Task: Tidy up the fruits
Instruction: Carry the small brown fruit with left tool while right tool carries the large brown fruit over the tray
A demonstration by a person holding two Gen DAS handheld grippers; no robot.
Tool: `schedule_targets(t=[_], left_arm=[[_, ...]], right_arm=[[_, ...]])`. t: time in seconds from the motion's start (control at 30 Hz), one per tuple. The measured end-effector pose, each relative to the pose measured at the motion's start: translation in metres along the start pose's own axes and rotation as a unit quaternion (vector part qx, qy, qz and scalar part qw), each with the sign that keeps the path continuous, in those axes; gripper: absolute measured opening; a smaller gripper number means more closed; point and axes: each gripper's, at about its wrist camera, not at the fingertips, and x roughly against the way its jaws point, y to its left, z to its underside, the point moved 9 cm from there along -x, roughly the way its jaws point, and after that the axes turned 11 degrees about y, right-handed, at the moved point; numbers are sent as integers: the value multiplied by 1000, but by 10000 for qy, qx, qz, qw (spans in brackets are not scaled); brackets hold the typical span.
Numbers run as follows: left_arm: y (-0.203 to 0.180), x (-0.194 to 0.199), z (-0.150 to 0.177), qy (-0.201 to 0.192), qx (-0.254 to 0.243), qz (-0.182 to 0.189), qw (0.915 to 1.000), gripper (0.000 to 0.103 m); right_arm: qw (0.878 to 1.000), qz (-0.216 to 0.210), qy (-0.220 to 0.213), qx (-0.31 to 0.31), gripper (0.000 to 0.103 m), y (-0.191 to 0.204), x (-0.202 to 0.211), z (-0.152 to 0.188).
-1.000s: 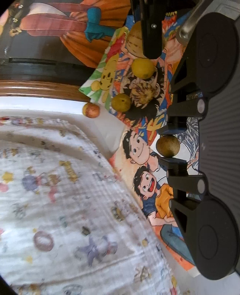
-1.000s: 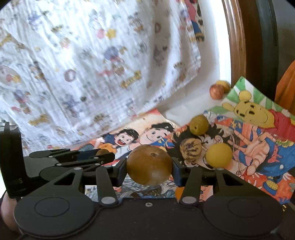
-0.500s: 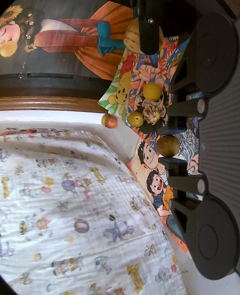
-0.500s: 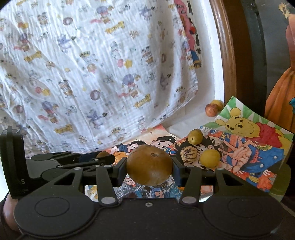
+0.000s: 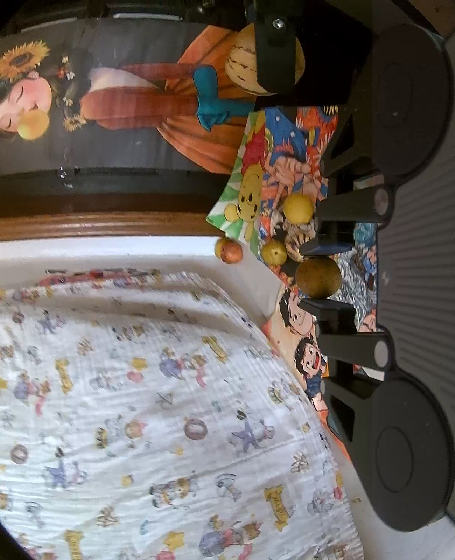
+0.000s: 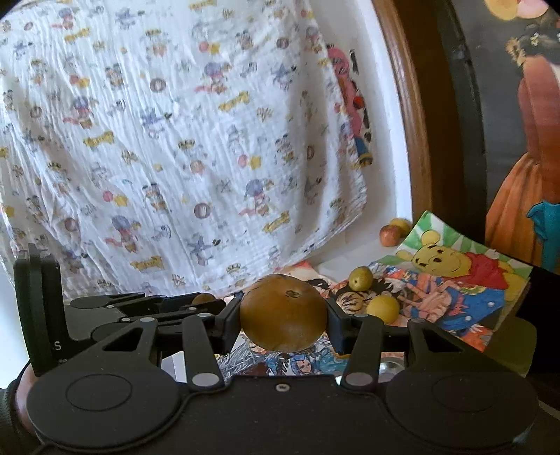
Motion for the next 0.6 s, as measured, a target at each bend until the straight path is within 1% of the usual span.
schedule_targets(t=[0.17,0.33,0.47,0.6], left_arm=[[-25,19,5,-65,-109,129,9998,28],[-50,28,12,-42,-239,282,9993,28],[-66,26,19,37,-307,440,9986,28],[-79,15,25,174,-373,591,9974,28]], right_arm=[[9998,96,-170,-93,52,-11,33,11],[9992,212,-280,-214,52,-26,57,24],[9985,327,-293,-322,52,-39,68,35],[9981,400,-221,-417,52,-50,66,43]])
